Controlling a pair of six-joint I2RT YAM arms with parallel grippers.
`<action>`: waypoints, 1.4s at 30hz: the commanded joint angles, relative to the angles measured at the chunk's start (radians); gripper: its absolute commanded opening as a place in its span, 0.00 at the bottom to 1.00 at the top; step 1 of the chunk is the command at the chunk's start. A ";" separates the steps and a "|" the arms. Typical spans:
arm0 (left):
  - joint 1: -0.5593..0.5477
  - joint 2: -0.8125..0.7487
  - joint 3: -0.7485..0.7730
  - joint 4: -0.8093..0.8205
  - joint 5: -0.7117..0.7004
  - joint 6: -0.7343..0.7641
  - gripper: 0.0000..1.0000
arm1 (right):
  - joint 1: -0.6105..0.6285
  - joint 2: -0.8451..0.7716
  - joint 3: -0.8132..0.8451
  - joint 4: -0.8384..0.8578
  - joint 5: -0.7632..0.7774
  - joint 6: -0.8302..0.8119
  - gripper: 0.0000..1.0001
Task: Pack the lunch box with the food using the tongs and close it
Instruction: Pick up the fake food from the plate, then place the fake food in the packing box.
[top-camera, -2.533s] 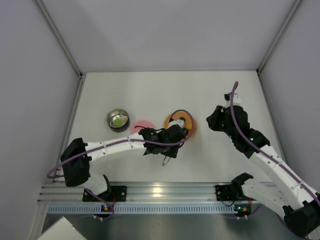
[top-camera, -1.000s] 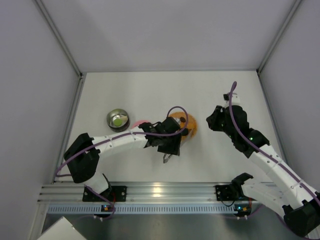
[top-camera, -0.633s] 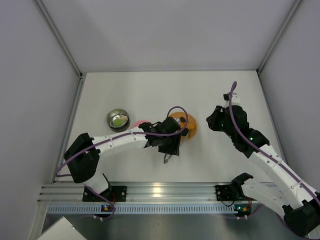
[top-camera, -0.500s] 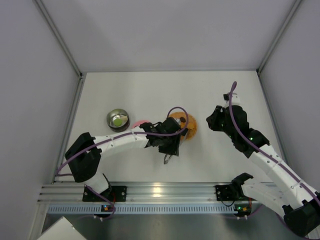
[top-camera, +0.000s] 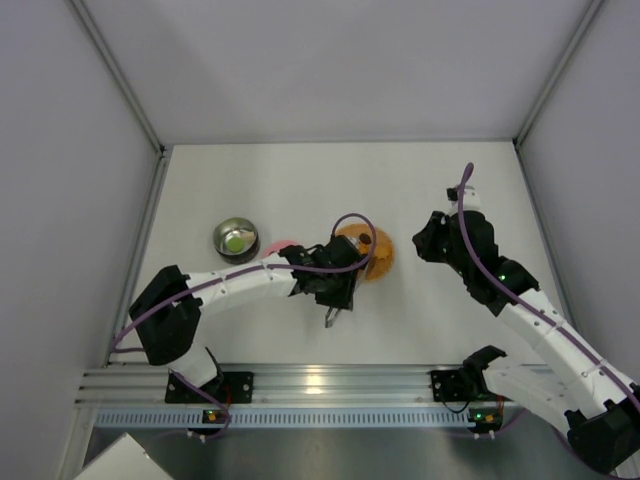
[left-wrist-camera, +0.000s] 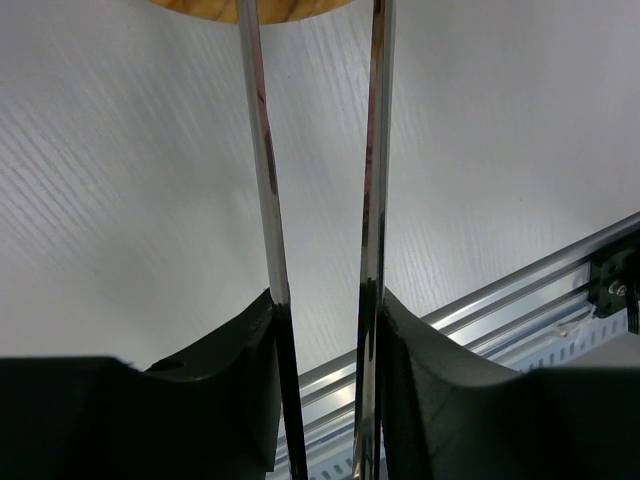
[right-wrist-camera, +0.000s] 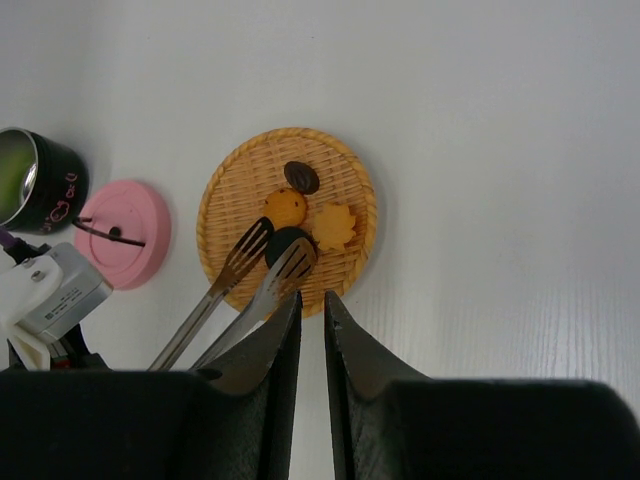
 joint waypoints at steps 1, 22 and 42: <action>-0.001 -0.081 0.030 -0.030 -0.056 -0.001 0.33 | 0.006 -0.002 -0.009 0.033 -0.005 -0.008 0.14; 0.104 -0.286 0.055 -0.192 -0.224 0.028 0.34 | 0.006 0.024 -0.001 0.047 -0.032 -0.004 0.14; 0.540 -0.569 -0.180 -0.221 -0.167 0.086 0.40 | 0.006 0.049 0.004 0.059 -0.069 0.005 0.13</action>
